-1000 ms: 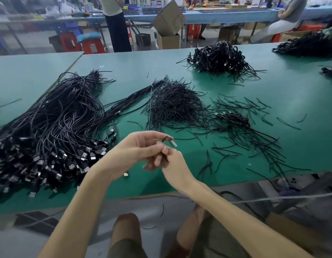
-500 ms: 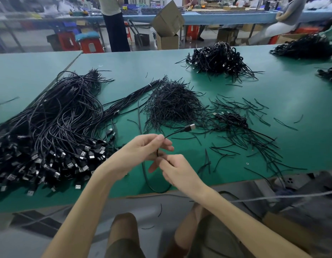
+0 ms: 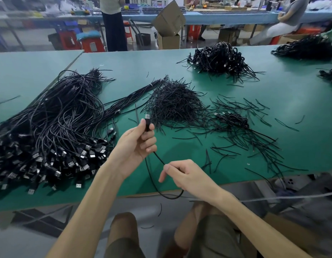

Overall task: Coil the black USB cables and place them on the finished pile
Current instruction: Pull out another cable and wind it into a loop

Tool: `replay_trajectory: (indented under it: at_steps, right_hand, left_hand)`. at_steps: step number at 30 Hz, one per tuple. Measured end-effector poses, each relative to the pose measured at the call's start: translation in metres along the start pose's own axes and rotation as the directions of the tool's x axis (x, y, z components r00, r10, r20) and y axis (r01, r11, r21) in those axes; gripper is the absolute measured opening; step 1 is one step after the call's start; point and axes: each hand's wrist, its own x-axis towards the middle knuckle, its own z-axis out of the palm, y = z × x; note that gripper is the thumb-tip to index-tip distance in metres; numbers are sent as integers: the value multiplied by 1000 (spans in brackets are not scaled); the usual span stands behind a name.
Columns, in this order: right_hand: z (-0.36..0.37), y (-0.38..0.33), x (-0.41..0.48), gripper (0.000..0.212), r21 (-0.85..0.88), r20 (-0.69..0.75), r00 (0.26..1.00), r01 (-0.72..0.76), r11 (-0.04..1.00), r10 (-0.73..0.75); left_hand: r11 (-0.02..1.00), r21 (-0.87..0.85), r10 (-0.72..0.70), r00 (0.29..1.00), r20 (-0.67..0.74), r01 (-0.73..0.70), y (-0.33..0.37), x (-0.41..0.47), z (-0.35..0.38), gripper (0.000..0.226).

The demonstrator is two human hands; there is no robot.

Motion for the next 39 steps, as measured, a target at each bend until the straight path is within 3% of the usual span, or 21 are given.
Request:
replay_trajectory:
  at_steps: [5,8,13,15,17,19,25,33,36,39]
  right_hand:
    - [-12,1,-5,43,-67,-70,997,33,997,-38]
    - [-22,3,-7,48,-127,-170,984,35,991,-57]
    - [-29,-2,-1,47,246,-221,972,-18,969,75]
    - [-34,-7,5,50,284,-228,960,-92,955,160]
    - [-40,-12,12,53,280,-235,953,-121,952,190]
    - [-42,-15,16,55,282,-230,952,-132,950,201]
    - [-41,-19,19,52,361,-228,942,-154,920,248]
    - [-43,-12,14,50,441,-175,938,-196,876,298]
    - [-46,-11,11,51,445,-143,938,-223,867,315]
    - [-44,-12,14,52,441,-115,934,-258,860,340]
  left_hand:
    - [997,-32,67,994,88,-65,0,-1,2,28]
    - [1000,-22,26,983,182,-23,-1,-2,4,31]
    - [984,175,-52,954,294,0,-15,-9,13,45]
    - [907,415,-92,925,368,-75,-20,-13,18,49]
    - [745,638,-132,894,428,-195,-27,-15,27,48]
    - [667,708,-127,901,416,-233,-35,-15,32,40]
    - [808,558,12,952,305,-189,-35,-15,24,22]
    - [978,165,91,970,224,-129,-31,-16,18,41]
    - [996,25,73,957,282,-83,-27,-15,22,48]
    - [993,66,61,924,377,-93,-26,-18,27,52]
